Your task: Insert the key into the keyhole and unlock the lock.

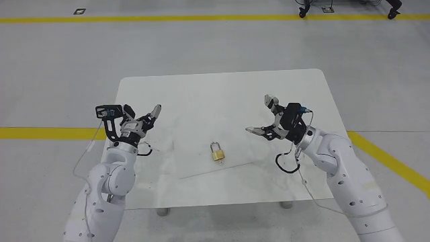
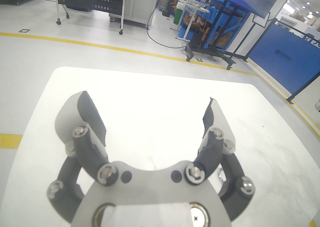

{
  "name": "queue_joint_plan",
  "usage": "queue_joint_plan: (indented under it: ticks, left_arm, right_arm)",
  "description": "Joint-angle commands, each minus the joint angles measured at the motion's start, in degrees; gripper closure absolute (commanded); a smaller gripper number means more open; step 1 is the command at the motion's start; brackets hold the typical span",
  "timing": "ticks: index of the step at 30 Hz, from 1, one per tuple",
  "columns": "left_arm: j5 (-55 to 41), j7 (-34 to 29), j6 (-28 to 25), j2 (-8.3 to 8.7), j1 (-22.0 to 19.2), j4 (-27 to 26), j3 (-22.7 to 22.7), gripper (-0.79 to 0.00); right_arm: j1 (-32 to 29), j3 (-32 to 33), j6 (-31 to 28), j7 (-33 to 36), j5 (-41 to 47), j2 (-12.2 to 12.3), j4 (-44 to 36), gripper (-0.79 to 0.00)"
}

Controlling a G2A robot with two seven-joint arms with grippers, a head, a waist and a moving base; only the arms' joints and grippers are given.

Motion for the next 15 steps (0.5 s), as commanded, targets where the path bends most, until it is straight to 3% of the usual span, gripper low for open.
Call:
queue_joint_plan:
  ticks: [1,10,15]
  left_arm:
    - [0.0,0.0,0.0,0.0,0.0,0.0,0.0,-0.785]
    - [0.0,0.0,0.0,0.0,0.0,0.0,0.0,-0.785]
    - [5.1,10.2,4.7,0.18,-0.7,-1.4,-3.0,-0.785]
  right_arm:
    - [0.0,0.0,0.0,0.0,0.0,0.0,0.0,-0.785]
    - [0.0,0.0,0.0,0.0,0.0,0.0,0.0,-0.785]
    - [1.9,3.7,-2.3,0.9,10.9,0.2,2.5,-0.785]
